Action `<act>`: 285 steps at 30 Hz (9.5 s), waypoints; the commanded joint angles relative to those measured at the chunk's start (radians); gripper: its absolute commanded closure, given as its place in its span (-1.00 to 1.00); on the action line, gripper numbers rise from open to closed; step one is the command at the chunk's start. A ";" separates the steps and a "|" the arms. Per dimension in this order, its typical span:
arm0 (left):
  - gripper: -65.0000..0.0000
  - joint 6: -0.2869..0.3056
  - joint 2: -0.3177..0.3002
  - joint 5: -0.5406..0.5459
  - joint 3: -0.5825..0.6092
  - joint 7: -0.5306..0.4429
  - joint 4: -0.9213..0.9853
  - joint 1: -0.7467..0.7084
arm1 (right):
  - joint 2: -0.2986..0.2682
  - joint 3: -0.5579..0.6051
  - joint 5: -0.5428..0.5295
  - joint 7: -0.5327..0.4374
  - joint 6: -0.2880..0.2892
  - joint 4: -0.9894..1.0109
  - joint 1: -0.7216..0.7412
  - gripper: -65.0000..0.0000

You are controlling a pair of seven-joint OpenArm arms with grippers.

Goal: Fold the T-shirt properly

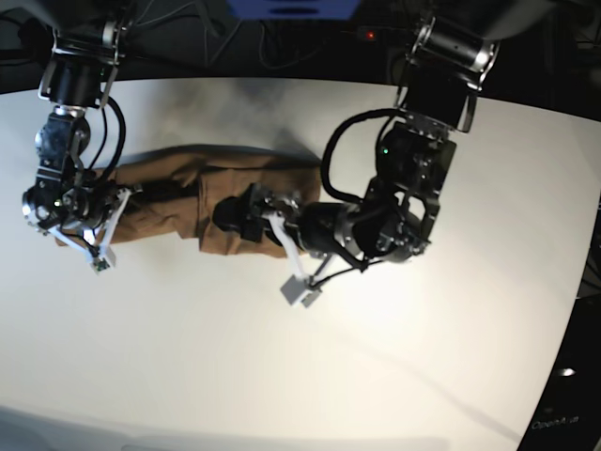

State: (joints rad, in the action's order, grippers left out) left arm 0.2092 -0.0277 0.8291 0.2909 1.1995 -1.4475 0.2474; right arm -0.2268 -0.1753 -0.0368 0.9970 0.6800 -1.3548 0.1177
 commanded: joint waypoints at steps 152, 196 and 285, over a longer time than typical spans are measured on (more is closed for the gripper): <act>0.93 0.003 -0.082 -0.018 -0.279 -0.140 0.308 -0.184 | -0.204 -0.336 -0.312 0.254 0.018 0.136 0.155 0.04; 0.93 0.003 0.004 -0.020 -0.562 0.197 -0.144 -0.049 | -0.233 -0.312 -0.185 0.372 0.018 0.002 0.187 -0.64; 0.93 -0.176 0.127 -0.101 -0.398 0.185 0.029 0.023 | -0.012 -0.550 -0.314 0.359 0.018 0.177 0.130 0.82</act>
State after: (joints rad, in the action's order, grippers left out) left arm 0.0261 0.0956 0.7101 -0.1059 1.3857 -1.4029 0.2489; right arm -0.2348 -0.7277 -0.3737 1.3342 0.6991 -1.1744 0.2409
